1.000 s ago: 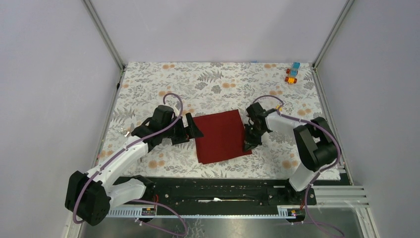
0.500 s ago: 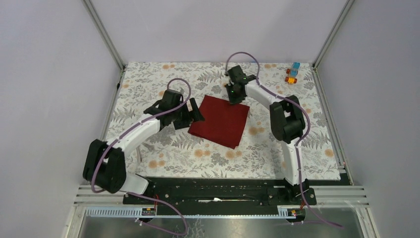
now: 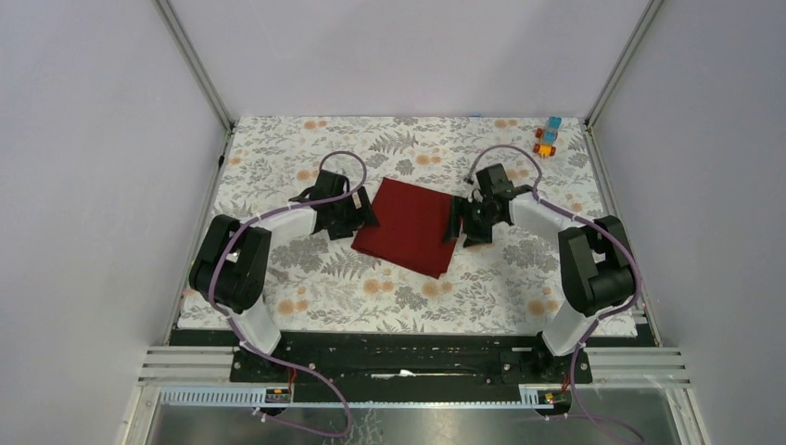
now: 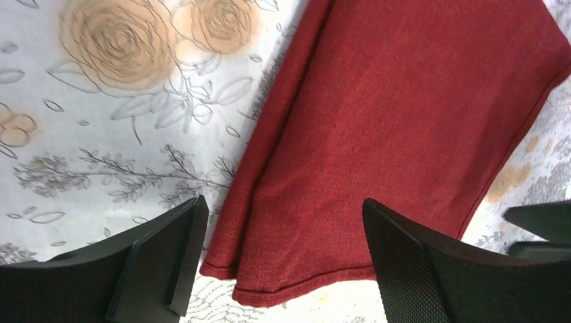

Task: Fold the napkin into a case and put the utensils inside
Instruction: Move the square folded napkin to the center of the board, then smooth out the square-folded napkin from the folded napkin.

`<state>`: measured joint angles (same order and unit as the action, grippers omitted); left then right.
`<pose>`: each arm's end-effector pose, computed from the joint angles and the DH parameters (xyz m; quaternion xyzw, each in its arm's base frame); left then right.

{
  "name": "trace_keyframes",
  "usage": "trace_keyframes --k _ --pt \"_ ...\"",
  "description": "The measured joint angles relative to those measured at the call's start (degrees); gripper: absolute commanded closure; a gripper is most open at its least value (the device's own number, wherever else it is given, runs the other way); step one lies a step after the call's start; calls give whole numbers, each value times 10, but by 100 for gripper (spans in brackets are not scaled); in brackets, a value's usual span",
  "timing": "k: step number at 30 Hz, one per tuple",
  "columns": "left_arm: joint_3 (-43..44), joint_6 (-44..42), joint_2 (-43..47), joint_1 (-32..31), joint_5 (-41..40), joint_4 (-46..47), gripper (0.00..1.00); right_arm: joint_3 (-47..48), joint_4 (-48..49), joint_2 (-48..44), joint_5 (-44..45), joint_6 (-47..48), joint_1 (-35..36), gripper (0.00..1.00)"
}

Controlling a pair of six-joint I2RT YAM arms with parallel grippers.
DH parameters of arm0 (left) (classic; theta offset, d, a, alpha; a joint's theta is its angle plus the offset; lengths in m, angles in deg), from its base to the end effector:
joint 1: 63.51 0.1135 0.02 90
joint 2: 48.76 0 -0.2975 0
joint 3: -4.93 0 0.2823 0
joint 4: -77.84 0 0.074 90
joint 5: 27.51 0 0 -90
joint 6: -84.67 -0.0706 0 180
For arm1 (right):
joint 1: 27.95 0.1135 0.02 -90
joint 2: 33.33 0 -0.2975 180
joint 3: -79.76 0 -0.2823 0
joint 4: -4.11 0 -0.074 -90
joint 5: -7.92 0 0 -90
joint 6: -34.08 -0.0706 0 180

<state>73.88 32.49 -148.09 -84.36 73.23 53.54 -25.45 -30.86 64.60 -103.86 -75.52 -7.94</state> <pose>0.3641 -0.1528 0.1473 -0.1119 0.9425 -0.2257 0.2196 0.3616 0.1596 0.1787 -0.0553 0.9440 0.2623 0.1923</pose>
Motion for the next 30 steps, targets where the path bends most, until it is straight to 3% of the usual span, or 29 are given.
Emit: trace_keyframes --k 4,7,13,16,20,30 --pt "-61 18 38 -26 4 56 13 -87 22 -13 -29 -14 -23 28" --pt "-122 47 83 -65 13 90 8 -124 27 -38 -44 -21 -31 28" --pt "-185 72 183 -103 4 30 5 -145 44 -71 -49 -29 -37 36" --pt "-184 71 223 -100 -7 -7 13 -164 53 -70 -49 -38 -49 38" --pt "-186 82 240 -99 12 -11 40 -184 61 -69 -64 -49 -73 49" --pt "-201 102 210 -100 61 26 51 -193 99 -43 -103 -64 -80 61"
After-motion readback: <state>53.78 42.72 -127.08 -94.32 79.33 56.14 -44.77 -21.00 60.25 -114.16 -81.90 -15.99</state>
